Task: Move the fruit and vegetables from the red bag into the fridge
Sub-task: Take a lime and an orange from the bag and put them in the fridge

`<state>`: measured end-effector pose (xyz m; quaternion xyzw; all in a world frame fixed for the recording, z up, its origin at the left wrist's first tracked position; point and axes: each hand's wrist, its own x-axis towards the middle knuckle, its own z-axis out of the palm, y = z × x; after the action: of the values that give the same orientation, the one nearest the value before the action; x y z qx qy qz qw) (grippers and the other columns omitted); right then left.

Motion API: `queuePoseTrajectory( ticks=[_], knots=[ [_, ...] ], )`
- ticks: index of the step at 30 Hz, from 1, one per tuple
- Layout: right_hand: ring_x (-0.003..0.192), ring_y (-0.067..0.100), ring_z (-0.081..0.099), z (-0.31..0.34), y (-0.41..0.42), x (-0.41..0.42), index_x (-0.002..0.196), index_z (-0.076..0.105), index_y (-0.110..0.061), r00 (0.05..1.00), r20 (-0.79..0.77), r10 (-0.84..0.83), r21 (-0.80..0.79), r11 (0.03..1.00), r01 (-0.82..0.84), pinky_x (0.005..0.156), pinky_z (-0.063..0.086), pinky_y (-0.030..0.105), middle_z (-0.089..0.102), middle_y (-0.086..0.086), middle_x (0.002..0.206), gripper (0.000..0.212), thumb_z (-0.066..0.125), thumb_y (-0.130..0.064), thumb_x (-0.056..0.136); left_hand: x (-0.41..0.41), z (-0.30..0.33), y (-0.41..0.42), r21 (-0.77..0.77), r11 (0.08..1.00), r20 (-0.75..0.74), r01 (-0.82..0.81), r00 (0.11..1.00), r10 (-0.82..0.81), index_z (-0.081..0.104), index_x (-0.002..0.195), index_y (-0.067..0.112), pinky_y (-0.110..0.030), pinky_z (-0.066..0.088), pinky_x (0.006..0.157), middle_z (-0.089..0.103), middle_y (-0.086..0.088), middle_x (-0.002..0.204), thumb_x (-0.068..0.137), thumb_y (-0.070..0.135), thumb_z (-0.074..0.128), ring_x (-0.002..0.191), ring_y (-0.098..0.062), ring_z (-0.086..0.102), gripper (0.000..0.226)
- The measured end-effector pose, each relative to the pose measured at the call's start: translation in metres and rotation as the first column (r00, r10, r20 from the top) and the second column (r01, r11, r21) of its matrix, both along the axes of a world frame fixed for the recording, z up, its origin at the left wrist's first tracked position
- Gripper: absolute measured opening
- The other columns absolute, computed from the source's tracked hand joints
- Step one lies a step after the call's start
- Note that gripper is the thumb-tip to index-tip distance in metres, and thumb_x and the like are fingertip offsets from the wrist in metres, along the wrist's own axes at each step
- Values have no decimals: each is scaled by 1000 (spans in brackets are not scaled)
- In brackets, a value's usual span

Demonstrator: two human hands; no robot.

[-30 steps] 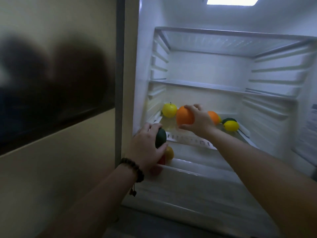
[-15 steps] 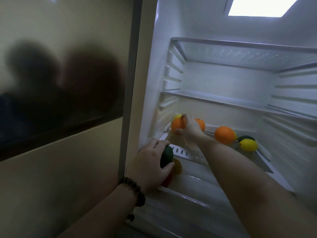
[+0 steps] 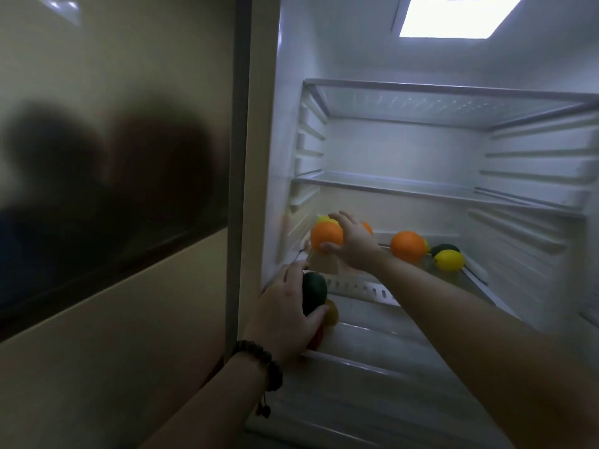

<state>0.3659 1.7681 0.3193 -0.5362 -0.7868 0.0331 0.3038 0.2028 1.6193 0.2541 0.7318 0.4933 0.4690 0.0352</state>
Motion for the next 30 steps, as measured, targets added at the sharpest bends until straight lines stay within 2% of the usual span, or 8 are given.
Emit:
queuePoseTrajectory(
  ticks=[3, 6, 10, 16, 20, 23, 27, 30],
  knots=[
    [119, 14, 44, 8, -49, -5, 133, 44, -25, 987, -150, 62, -28, 997, -67, 89, 43, 33, 42, -6, 135, 54, 63, -40, 85, 0, -1, -1, 15, 1000, 43, -4, 999, 3, 42, 126, 21, -35, 43, 101, 46, 4, 125, 76, 31, 73, 117, -14, 46, 59],
    [112, 8, 54, 8, -96, -7, 127, 53, -17, 925, -344, 163, -85, 975, -203, 85, 47, 21, 55, -5, 123, 44, 58, -38, 88, 0, 0, -1, 18, 1000, 122, -2, 993, -1, 44, 126, 19, -33, 41, 100, 43, 0, 128, 76, 26, 74, 118, -17, 44, 59],
    [99, 1, 59, -5, -134, -4, 122, 55, -17, 899, -407, 161, -103, 970, -220, 76, 48, 9, 61, -6, 111, 37, 58, -33, 89, -1, 0, 2, 33, 999, 147, -3, 989, -2, 46, 125, 19, -36, 44, 98, 47, -3, 124, 74, 28, 77, 114, -18, 47, 60],
    [100, 3, 58, -37, -165, 12, 120, 54, -26, 935, -353, 30, -155, 984, -90, 76, 51, 18, 56, -8, 116, 39, 61, -42, 85, 0, 7, 8, 82, 992, 116, 98, 987, -107, 50, 116, 22, -37, 52, 87, 54, 2, 113, 71, 29, 78, 101, -16, 54, 53],
    [100, 3, 55, -41, -176, 18, 120, 54, -27, 956, -293, -23, -23, 1000, 17, 87, 51, 26, 54, -9, 113, 38, 60, -43, 86, 11, 37, 26, 77, 983, 39, 168, 984, -171, 49, 116, 21, -33, 52, 84, 54, 0, 112, 73, 28, 77, 99, -15, 54, 52],
    [103, -2, 49, -47, -188, 24, 123, 50, -30, 977, -205, -57, 87, 993, 77, 86, 44, 17, 46, -18, 115, 40, 57, -45, 86, 29, 59, 53, 26, 987, -16, 157, 987, -157, 50, 118, 18, -33, 50, 86, 52, -4, 109, 74, 27, 76, 98, -19, 52, 52],
    [104, -4, 46, -56, -199, 31, 126, 49, -29, 978, -199, -69, 162, 982, 102, 85, 41, 12, 41, -22, 117, 42, 57, -43, 87, 60, 76, 97, -160, 981, -72, 115, 989, -127, 48, 122, 20, -32, 48, 82, 53, -5, 113, 74, 28, 75, 96, -18, 53, 55],
    [102, -7, 44, -57, -198, 30, 125, 50, -30, 980, -189, -57, 203, 975, 95, 80, 38, 7, 42, -21, 117, 40, 56, -43, 88, 84, 82, 127, -160, 980, -204, 117, 968, -149, 50, 123, 14, -26, 41, 80, 58, -7, 116, 76, 26, 74, 96, -17, 53, 54]
  ],
)
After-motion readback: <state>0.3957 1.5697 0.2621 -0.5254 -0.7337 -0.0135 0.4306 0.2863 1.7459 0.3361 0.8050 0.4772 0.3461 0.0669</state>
